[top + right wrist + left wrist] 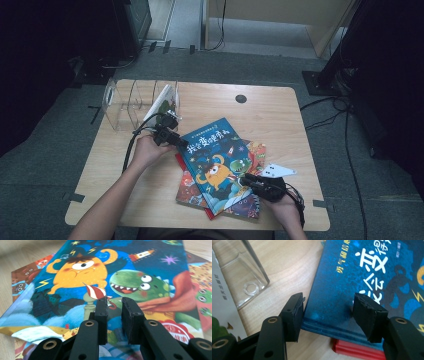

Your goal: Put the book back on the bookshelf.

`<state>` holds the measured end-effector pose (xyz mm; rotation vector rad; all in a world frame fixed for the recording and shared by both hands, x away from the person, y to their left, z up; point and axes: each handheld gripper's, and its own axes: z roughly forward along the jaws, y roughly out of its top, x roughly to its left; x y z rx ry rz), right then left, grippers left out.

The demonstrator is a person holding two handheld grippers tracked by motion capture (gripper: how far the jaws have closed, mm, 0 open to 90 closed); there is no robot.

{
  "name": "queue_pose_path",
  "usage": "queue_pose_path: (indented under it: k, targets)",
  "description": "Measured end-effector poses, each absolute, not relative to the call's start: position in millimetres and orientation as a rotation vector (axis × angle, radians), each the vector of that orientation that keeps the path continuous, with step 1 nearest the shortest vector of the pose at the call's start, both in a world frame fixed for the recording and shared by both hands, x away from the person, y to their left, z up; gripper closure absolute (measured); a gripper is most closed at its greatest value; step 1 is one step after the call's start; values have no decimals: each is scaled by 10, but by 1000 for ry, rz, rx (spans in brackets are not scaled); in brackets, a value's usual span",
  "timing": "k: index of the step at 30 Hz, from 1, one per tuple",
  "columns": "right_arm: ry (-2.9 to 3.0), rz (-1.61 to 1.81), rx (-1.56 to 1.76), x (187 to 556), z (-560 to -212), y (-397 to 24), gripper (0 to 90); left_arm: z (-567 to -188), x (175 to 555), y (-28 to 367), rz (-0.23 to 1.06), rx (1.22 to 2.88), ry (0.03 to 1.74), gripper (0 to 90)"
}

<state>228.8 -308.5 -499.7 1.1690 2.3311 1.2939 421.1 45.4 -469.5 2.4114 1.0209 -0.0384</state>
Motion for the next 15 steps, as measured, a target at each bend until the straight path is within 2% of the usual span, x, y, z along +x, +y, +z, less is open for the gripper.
queue_pose_path:
  k: [10, 15]
  targets:
    - [2304, 1244, 1176, 2202, -4991, -3240, 817, -4682, 4091, 450, -27, 2425, 1027, 432]
    - [2283, 1207, 1187, 2115, -4984, -3366, 840, -4642, 4146, 452, -46, 2402, 1022, 464]
